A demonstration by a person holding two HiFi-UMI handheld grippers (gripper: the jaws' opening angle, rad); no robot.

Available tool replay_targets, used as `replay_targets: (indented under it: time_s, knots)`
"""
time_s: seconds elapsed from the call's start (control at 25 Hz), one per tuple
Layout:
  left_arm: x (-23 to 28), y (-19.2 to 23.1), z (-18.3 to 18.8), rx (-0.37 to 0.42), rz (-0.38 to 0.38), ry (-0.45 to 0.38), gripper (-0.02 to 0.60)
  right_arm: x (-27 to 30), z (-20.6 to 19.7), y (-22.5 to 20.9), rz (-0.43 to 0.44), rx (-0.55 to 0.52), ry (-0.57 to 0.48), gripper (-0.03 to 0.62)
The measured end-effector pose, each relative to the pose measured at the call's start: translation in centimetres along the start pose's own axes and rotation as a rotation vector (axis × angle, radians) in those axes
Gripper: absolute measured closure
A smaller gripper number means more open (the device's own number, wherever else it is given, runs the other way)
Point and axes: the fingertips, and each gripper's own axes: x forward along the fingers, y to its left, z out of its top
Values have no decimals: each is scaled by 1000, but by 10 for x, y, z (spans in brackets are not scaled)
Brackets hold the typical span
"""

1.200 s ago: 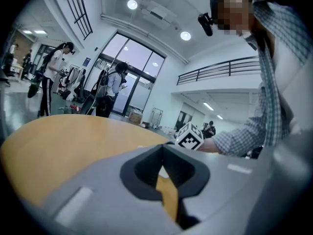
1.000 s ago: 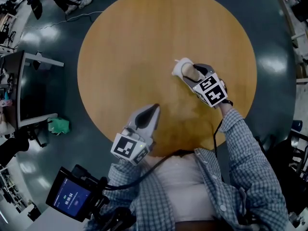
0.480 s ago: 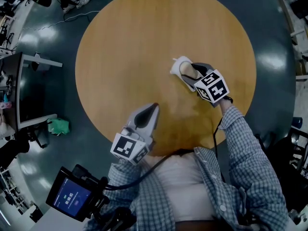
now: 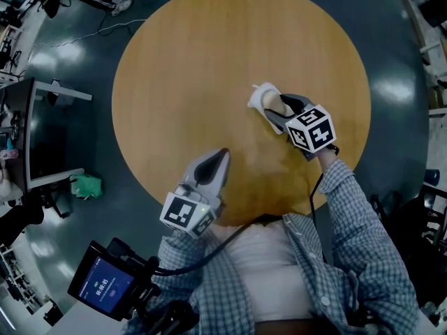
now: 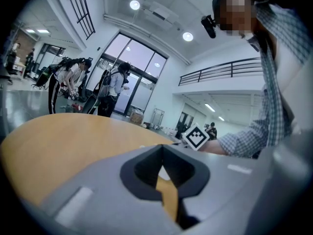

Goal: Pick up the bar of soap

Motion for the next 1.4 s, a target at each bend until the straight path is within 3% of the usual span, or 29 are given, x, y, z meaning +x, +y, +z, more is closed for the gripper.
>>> replay_targets:
  time_s: [0.36, 0.68, 0.96, 1.4]
  knots:
    - [4, -13, 2, 42, -88, -21, 583, -78, 44, 24, -43, 176, -315, 333]
    - [6, -26, 4, 77, -167, -22, 583, -159, 58, 53, -123, 312, -608, 333]
    - [4, -32, 6, 98, -197, -5, 583, -189, 40, 75, -140, 376, -750, 332]
    - [7, -40, 4, 116, -229, 5, 583, -194, 40, 78, -166, 396, -768, 332]
